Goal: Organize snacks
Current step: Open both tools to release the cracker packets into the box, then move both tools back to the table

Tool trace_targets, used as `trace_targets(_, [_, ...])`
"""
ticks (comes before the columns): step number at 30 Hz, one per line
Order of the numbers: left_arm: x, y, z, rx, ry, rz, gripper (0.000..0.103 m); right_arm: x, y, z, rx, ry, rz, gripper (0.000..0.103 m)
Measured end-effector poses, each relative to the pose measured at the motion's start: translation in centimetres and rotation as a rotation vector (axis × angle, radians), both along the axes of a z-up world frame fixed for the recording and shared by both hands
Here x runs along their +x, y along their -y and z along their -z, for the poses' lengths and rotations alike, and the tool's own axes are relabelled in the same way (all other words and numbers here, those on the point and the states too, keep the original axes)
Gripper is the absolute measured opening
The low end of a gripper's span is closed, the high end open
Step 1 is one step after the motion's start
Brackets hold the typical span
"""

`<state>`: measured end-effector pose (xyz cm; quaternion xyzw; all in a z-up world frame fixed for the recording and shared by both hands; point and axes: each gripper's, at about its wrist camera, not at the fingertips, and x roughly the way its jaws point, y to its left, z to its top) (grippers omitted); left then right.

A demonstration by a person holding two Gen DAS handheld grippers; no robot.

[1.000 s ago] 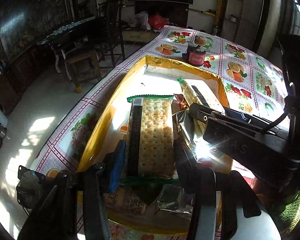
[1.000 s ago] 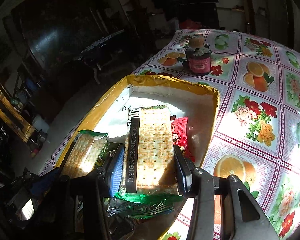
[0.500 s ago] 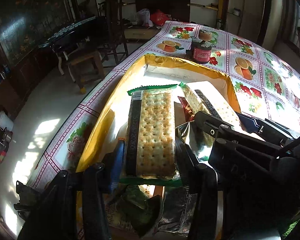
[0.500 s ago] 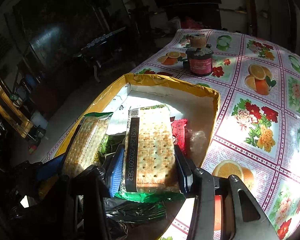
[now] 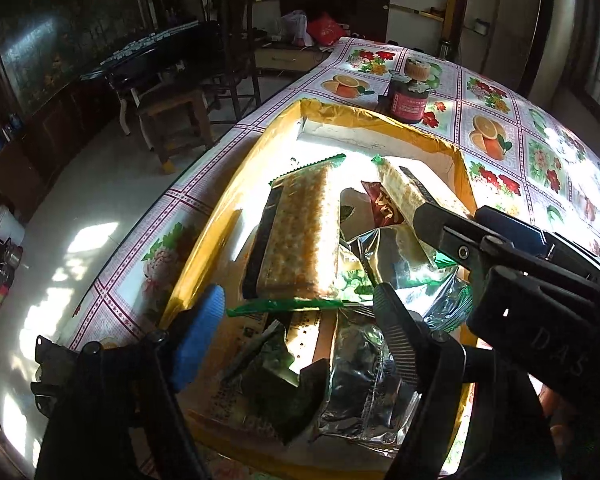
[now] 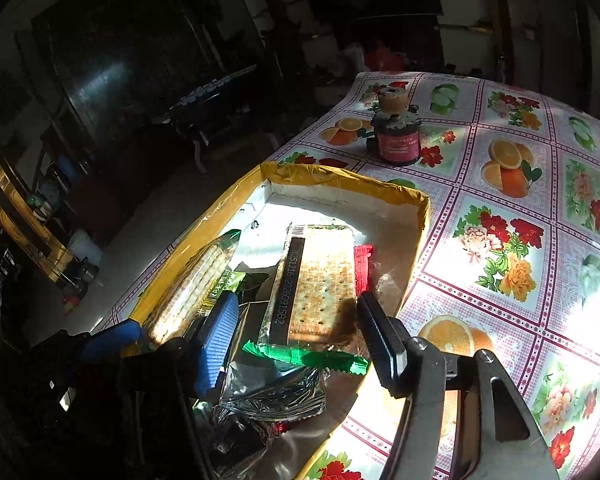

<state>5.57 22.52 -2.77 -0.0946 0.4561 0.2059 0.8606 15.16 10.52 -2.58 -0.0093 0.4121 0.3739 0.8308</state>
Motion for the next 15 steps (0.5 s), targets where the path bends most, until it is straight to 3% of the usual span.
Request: trace_targets(15, [-1.3, 3.6, -1.8, -0.001, 0.04, 0.059, 0.08, -2.8, 8.1, -1.0, 0.082, -0.01, 0.118, 0.065])
